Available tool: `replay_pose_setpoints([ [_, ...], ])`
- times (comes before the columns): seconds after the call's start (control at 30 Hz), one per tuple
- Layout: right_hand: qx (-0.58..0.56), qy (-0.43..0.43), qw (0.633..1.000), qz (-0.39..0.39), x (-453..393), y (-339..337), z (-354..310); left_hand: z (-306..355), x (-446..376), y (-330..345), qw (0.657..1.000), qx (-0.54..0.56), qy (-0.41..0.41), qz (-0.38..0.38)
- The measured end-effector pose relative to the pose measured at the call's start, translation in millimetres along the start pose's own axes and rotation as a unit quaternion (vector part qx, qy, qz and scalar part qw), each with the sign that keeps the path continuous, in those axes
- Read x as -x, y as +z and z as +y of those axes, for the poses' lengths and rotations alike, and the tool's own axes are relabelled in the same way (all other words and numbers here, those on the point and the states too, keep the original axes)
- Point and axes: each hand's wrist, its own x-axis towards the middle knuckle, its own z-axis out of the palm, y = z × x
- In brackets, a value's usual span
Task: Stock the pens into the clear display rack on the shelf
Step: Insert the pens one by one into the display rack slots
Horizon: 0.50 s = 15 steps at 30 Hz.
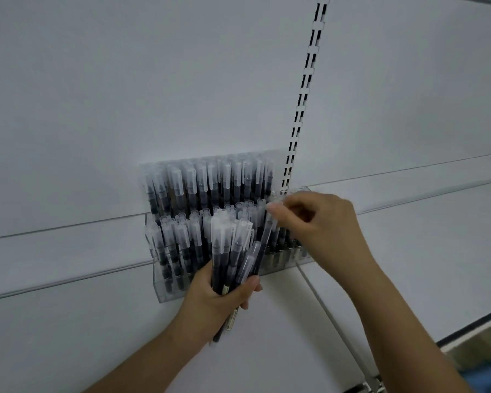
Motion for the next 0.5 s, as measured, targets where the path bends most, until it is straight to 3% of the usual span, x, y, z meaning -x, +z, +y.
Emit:
replay_pose_setpoints([
  [0.13,-0.091,0.020,0.995,-0.031,2.2,6.5,-3.9,3.5,1.0,0.9,1.000,-0.003,-0.004,-0.006],
  [0.27,-0.193,0.026,0.967,0.166,-23.5,-29.0,-2.8,3.9,0.3,1.0,1.000,0.010,-0.007,0.000],
  [0.33,-0.230,0.012,0.949,0.213,-39.2,-43.3,-0.7,3.3,-0.3,0.2,1.000,0.009,-0.006,0.003],
  [0.5,-0.178,-0.010,0.971,0.157,-65.4,-36.4,6.5,2.4,-0.6,-0.4,0.999,0.022,-0.014,0.018],
])
